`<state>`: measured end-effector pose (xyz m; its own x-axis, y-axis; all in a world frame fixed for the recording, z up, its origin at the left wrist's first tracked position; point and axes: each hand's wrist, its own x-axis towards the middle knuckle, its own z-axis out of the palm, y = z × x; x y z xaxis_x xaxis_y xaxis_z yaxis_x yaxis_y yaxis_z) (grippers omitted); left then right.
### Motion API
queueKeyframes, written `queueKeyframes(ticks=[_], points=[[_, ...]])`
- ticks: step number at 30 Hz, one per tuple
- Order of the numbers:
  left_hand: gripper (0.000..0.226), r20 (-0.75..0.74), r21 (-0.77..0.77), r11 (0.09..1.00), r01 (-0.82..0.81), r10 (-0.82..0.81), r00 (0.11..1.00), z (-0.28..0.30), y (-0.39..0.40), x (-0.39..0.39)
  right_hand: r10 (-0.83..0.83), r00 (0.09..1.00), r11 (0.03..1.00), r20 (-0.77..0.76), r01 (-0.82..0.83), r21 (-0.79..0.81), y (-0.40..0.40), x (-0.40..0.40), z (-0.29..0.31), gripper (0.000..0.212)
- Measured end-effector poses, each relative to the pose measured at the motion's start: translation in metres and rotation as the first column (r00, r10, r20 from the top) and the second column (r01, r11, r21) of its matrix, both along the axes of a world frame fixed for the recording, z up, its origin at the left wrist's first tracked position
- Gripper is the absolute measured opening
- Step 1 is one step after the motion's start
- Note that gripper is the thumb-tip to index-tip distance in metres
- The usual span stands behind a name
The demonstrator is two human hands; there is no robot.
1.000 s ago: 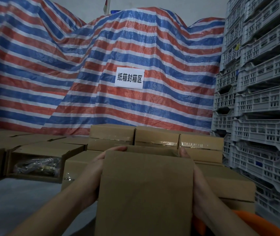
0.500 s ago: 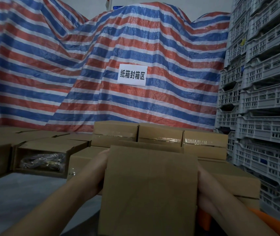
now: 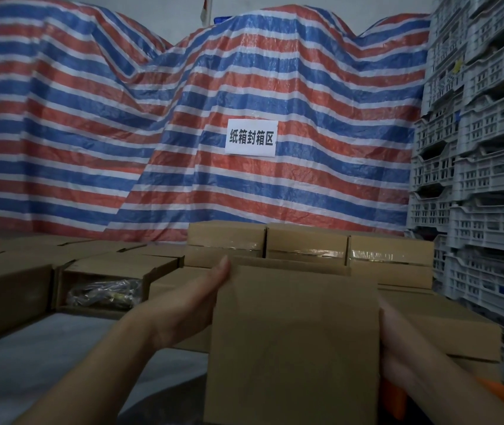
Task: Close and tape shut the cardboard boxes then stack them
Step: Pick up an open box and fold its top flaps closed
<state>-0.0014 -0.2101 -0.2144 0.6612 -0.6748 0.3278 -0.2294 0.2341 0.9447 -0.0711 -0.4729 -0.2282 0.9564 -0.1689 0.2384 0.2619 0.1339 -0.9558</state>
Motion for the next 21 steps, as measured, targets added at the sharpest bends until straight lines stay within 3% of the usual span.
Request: queueKeyframes(ticks=[4, 9, 13, 15, 21], points=[[0.040, 0.027, 0.072, 0.992, -0.106, 0.104, 0.994, 0.001, -0.004, -0.002, 0.014, 1.000, 1.000, -0.015, -0.014, 0.001, -0.002, 0.006, 0.000, 0.042], [0.046, 0.050, 0.141, 0.980, -0.140, 0.134, 0.990, -0.001, -0.006, 0.003, 0.046, 0.999, 0.999, -0.005, -0.046, 0.022, -0.004, 0.010, 0.001, 0.025], [0.038, 0.037, 0.153, 0.977, -0.147, 0.143, 0.989, -0.002, -0.009, 0.007, 0.010, 0.999, 0.998, -0.033, -0.008, 0.064, -0.006, 0.013, -0.001, 0.026], [0.030, 0.012, 0.131, 0.979, -0.154, 0.154, 0.988, -0.004, -0.009, 0.009, 0.005, 0.998, 0.994, -0.059, 0.002, 0.107, -0.007, 0.012, 0.000, 0.037], [0.012, -0.007, 0.043, 0.989, -0.142, 0.142, 0.990, -0.007, -0.006, 0.012, 0.109, 0.994, 0.991, 0.010, -0.109, 0.073, -0.013, 0.009, 0.004, 0.046]])
